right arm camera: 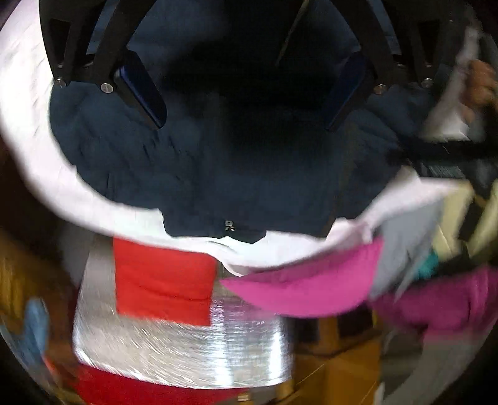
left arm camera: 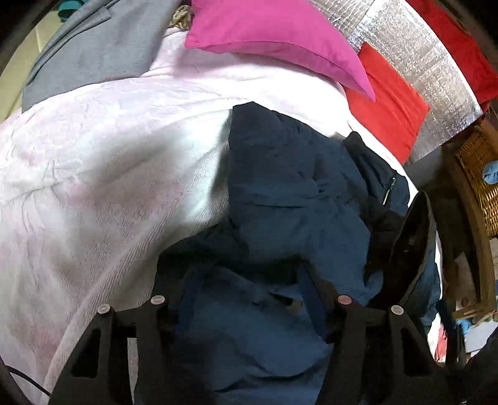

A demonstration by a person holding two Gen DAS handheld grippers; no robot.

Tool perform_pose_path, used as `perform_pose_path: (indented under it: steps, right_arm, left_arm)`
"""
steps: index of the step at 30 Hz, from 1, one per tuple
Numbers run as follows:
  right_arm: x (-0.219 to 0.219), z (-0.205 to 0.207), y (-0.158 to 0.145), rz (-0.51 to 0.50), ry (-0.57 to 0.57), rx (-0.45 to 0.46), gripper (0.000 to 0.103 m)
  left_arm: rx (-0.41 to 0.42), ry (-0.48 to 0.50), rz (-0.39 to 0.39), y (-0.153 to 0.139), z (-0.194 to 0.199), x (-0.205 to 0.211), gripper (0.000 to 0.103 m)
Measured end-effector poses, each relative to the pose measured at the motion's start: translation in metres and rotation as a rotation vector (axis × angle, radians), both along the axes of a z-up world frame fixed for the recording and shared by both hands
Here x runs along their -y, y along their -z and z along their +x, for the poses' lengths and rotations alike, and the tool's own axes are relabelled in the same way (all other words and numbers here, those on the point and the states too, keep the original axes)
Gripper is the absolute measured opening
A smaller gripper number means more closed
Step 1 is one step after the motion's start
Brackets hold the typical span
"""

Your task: Fold large clothes

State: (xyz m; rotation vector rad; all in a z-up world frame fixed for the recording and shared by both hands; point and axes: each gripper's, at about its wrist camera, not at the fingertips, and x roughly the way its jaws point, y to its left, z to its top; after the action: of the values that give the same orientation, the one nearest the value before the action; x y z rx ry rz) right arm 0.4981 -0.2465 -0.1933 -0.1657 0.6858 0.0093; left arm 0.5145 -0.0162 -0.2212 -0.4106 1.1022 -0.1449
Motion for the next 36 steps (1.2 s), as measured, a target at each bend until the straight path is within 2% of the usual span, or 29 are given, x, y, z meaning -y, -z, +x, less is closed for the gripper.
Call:
perform_pose_path:
  steps: [2, 4, 7, 8, 9, 11, 12, 13, 16, 17, 18, 19, 20, 22, 25, 27, 28, 29, 32, 34, 36]
  right_arm:
    - [-0.005, 0.008, 0.005, -0.083, 0.038, 0.029, 0.099]
    - [0.015, 0.013, 0.002, -0.027, 0.116, 0.05, 0.096]
    - [0.081, 0.007, -0.011, 0.204, 0.304, 0.092, 0.094]
    - [0.115, 0.001, -0.011, 0.318, 0.408, 0.107, 0.094]
    - [0.139, -0.005, -0.009, 0.413, 0.466, 0.113, 0.094]
    - [0.176, -0.015, -0.001, 0.622, 0.505, 0.117, 0.094]
    - [0.185, -0.018, 0.001, 0.704, 0.47, 0.119, 0.093]
    - [0.183, -0.017, -0.002, 0.717, 0.415, 0.114, 0.093]
    - [0.129, -0.007, -0.023, 0.538, 0.176, 0.073, 0.094]
    - [0.105, -0.006, -0.032, 0.499, 0.102, 0.085, 0.094]
    - [0.092, -0.006, -0.037, 0.484, 0.075, 0.107, 0.097]
    - [0.079, -0.005, -0.042, 0.468, 0.065, 0.133, 0.103]
    - [0.065, -0.005, -0.045, 0.442, 0.064, 0.152, 0.103]
    - [0.036, 0.005, -0.043, 0.365, 0.052, 0.133, 0.103]
    - [0.001, 0.022, -0.025, 0.214, 0.12, 0.065, 0.103]
    - [-0.008, 0.032, -0.002, 0.094, 0.163, -0.001, 0.102]
    - [-0.004, 0.034, 0.002, 0.05, 0.194, -0.006, 0.099]
    - [0.002, 0.035, 0.001, 0.054, 0.211, 0.007, 0.099]
    - [0.062, 0.019, -0.02, 0.195, 0.362, 0.086, 0.099]
    - [0.115, 0.005, -0.027, 0.311, 0.5, 0.127, 0.099]
    - [0.169, -0.012, -0.023, 0.483, 0.593, 0.126, 0.099]
  left_arm:
    - [0.0, 0.013, 0.009, 0.002, -0.002, -0.001, 0.062]
    - [-0.003, 0.024, 0.022, 0.006, 0.003, 0.001, 0.062]
    - [0.002, 0.04, 0.054, 0.005, 0.008, 0.01, 0.062]
    - [0.003, 0.046, 0.062, 0.006, 0.011, 0.012, 0.062]
    - [0.005, 0.051, 0.066, 0.004, 0.011, 0.014, 0.062]
    - [0.009, 0.056, 0.06, 0.001, 0.013, 0.014, 0.062]
    - [0.012, 0.055, 0.056, 0.0, 0.014, 0.014, 0.062]
    - [0.014, 0.048, 0.048, -0.003, 0.015, 0.011, 0.062]
    - [0.036, 0.009, 0.041, -0.01, 0.015, 0.001, 0.062]
    - [0.048, -0.009, 0.058, -0.014, 0.015, -0.002, 0.062]
    - [0.063, -0.035, 0.093, -0.018, 0.014, -0.006, 0.062]
    - [0.068, -0.047, 0.111, -0.02, 0.014, -0.007, 0.062]
    - [0.07, -0.062, 0.127, -0.021, 0.012, -0.01, 0.062]
    - [0.07, -0.089, 0.139, -0.021, 0.011, -0.014, 0.062]
    - [0.061, -0.097, 0.164, -0.018, 0.013, -0.014, 0.062]
    - [0.051, -0.085, 0.175, -0.014, 0.016, -0.012, 0.062]
    - [0.043, -0.071, 0.168, -0.011, 0.017, -0.01, 0.062]
    - [0.041, -0.064, 0.162, -0.01, 0.019, -0.007, 0.062]
    - [0.05, -0.04, 0.158, -0.011, 0.019, -0.002, 0.062]
    - [0.056, -0.027, 0.147, -0.012, 0.019, 0.001, 0.062]
    - [0.06, -0.012, 0.127, -0.012, 0.019, 0.003, 0.062]
